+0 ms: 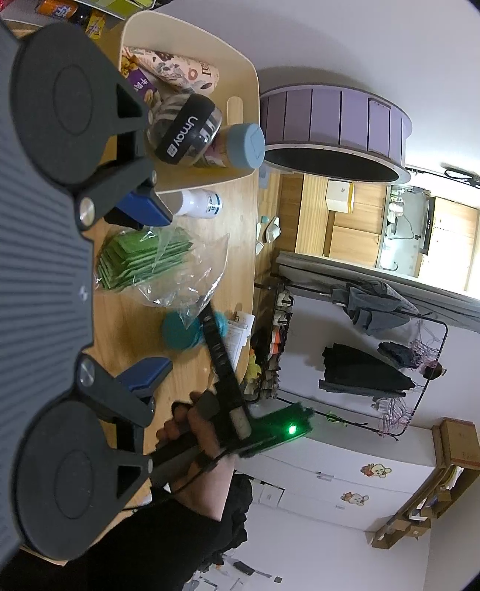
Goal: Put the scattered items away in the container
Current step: 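Move the right gripper over to the teal pill bottle, then close the right gripper around the teal pill bottle and lift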
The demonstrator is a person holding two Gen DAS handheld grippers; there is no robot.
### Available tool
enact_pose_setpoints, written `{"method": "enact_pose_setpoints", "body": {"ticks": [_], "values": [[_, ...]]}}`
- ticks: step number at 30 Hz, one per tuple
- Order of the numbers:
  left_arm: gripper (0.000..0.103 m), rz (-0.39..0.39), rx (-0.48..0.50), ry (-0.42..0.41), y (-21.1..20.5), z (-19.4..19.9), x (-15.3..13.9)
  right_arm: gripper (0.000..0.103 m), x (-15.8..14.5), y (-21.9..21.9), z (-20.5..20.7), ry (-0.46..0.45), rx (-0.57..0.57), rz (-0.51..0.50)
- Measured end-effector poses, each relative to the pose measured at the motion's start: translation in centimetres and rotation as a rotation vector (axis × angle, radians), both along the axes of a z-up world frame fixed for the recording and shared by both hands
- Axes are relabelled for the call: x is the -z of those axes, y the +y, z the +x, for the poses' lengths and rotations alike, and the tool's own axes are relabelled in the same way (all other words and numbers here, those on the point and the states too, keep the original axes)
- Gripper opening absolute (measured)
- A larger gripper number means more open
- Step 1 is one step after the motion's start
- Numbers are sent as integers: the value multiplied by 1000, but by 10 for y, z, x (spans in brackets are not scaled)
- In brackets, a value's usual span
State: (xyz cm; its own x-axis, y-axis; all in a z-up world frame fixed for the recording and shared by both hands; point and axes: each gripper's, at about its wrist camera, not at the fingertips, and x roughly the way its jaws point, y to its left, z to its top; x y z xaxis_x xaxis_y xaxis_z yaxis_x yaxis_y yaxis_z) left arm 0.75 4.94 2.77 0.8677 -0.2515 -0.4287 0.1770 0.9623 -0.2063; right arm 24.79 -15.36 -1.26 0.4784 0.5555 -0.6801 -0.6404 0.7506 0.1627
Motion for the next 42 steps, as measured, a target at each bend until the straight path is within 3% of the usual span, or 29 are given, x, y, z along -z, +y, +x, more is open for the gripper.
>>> {"method": "enact_pose_setpoints", "body": {"ticks": [3, 10, 18, 21, 22, 25, 37, 42], "values": [[77, -1, 1, -2, 0, 0, -1, 79, -4, 2, -17, -26, -75, -75], [77, 6, 15, -6, -6, -1, -1, 79, -15, -11, -54, -76, -106, -166], [77, 21, 16, -4, -10, 0, 1, 72, -19, -2, -34, 16, -77, -66], [77, 19, 15, -6, -9, 1, 1, 61, -17, 3, -25, 62, -77, -40], [77, 19, 14, -6, -9, 0, 1, 51, -16, 4, -22, 80, -73, -38], [77, 15, 9, -6, -8, 0, 0, 47, -13, 3, -16, 102, -62, -13], [77, 17, 17, -10, -11, -2, 0, 46, -45, -43, -72, -36, -69, 95], [77, 23, 27, -11, -16, 0, 0, 46, -43, -53, -93, -59, -76, 132]]}}
